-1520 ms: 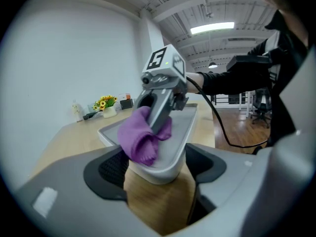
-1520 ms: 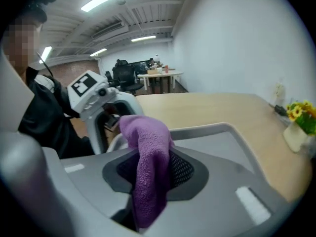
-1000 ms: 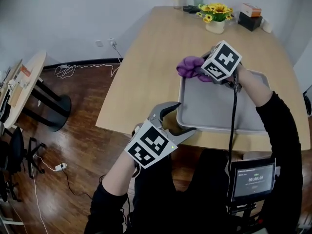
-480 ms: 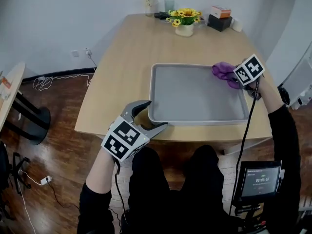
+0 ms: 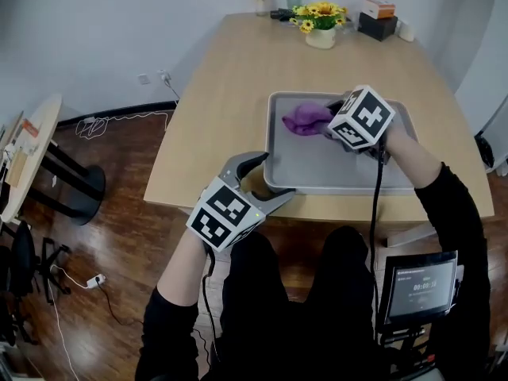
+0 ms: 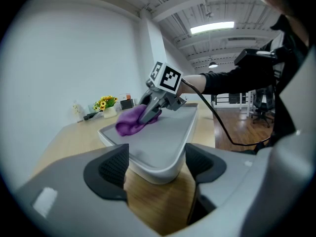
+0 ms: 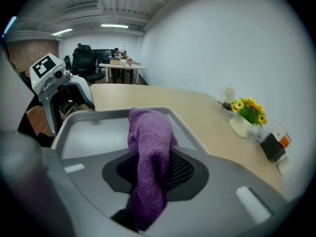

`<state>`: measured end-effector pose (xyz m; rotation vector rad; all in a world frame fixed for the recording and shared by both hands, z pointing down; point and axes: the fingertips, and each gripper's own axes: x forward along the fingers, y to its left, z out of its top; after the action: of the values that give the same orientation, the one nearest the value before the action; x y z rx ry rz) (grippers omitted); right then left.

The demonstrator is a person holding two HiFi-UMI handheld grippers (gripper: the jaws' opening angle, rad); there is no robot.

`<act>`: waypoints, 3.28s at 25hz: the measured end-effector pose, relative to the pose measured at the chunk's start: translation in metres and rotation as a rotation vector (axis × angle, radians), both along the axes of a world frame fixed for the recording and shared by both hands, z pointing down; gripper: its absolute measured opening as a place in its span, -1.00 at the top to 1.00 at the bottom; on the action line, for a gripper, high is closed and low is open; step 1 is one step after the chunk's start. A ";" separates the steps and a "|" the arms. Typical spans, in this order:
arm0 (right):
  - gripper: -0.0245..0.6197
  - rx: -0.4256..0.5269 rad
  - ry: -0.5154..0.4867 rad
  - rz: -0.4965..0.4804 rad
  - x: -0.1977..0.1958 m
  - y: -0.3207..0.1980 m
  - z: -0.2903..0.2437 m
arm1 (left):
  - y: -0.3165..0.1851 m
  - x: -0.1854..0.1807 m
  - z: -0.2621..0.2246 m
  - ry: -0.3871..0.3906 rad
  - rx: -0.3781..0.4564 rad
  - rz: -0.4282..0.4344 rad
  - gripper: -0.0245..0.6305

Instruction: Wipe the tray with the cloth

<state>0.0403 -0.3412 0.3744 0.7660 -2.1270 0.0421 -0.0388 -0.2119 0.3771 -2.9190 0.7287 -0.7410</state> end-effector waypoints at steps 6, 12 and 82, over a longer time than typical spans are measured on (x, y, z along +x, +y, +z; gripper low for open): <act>0.58 0.026 0.082 -0.154 -0.070 0.000 0.005 | 0.001 0.002 0.000 0.007 -0.004 0.006 -0.13; 0.58 -0.030 0.086 0.062 0.052 0.001 0.009 | -0.003 -0.004 0.003 -0.006 0.008 -0.002 -0.13; 0.59 -0.127 -0.063 -0.106 -0.013 0.128 0.008 | 0.003 -0.002 0.004 -0.027 0.052 -0.027 -0.14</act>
<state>0.0271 -0.2129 0.3823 0.5843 -2.1985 0.1452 -0.0403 -0.2090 0.3816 -2.8525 0.7738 -0.7510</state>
